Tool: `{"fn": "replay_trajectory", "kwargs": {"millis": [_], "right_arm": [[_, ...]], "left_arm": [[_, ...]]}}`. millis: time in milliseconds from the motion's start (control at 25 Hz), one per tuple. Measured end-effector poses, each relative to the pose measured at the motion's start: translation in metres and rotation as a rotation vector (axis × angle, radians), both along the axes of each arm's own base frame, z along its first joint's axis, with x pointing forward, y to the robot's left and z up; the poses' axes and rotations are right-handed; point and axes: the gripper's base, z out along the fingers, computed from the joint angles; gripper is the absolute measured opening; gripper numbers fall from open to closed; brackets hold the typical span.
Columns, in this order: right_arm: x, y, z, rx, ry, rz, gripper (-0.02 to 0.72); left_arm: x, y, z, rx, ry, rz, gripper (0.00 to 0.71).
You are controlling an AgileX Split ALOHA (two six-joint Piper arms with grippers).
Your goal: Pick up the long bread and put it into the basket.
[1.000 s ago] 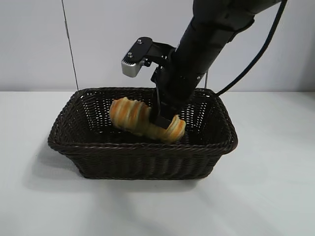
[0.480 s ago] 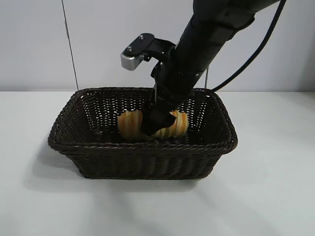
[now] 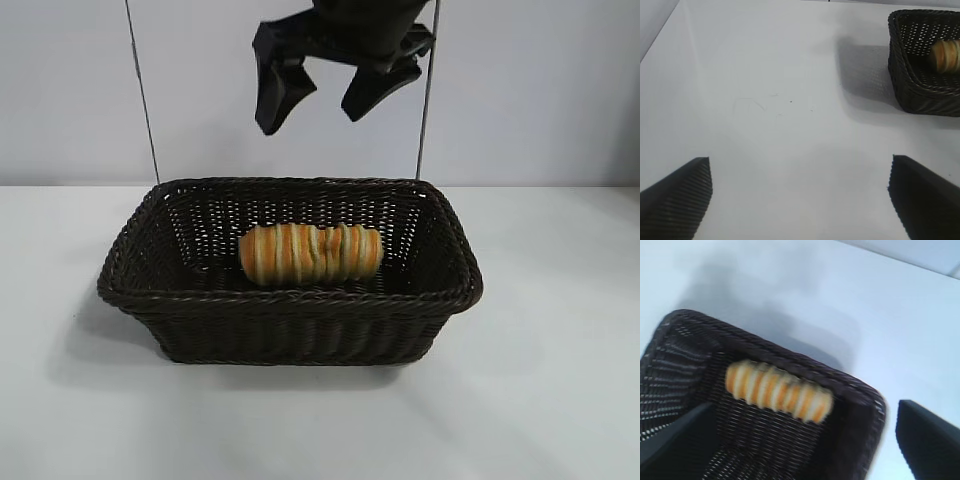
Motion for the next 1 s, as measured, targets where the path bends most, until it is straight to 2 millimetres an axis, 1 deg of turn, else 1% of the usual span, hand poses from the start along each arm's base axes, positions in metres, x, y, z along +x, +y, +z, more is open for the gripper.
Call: {"fn": "replay_trajectory", "kwargs": {"millis": [80, 160, 280, 400, 560, 640, 800, 920, 1000], "right_arm": [[0.002, -0.017, 0.008, -0.010, 0.020, -0.042, 0.694], [0.006, -0.034, 0.010, -0.016, 0.040, -0.086, 0.695], [0.015, -0.069, 0.010, -0.018, 0.049, -0.172, 0.695], [0.024, -0.111, 0.010, -0.023, 0.047, -0.275, 0.695], [0.028, -0.176, 0.010, -0.028, 0.047, -0.431, 0.695], [0.027, -0.212, 0.010, -0.028, 0.048, -0.517, 0.696], [0.017, -0.270, 0.010, -0.016, 0.050, -0.641, 0.695], [0.005, -0.293, 0.016, 0.035, 0.042, -0.688, 0.695], [-0.008, -0.297, 0.027, 0.046, 0.021, -0.693, 0.695]], "left_arm": [[0.000, 0.000, 0.000, 0.000, 0.000, 0.000, 0.689], [0.000, 0.000, 0.000, 0.000, 0.000, 0.000, 0.689], [0.000, 0.000, 0.000, 0.000, 0.000, 0.000, 0.689], [0.000, 0.000, 0.000, 0.000, 0.000, 0.000, 0.689], [0.000, 0.000, 0.000, 0.000, 0.000, 0.000, 0.689], [0.000, 0.000, 0.000, 0.000, 0.000, 0.000, 0.689], [0.000, 0.000, 0.000, 0.000, 0.000, 0.000, 0.689], [0.000, 0.000, 0.000, 0.000, 0.000, 0.000, 0.689], [0.000, 0.000, 0.000, 0.000, 0.000, 0.000, 0.689]]}}
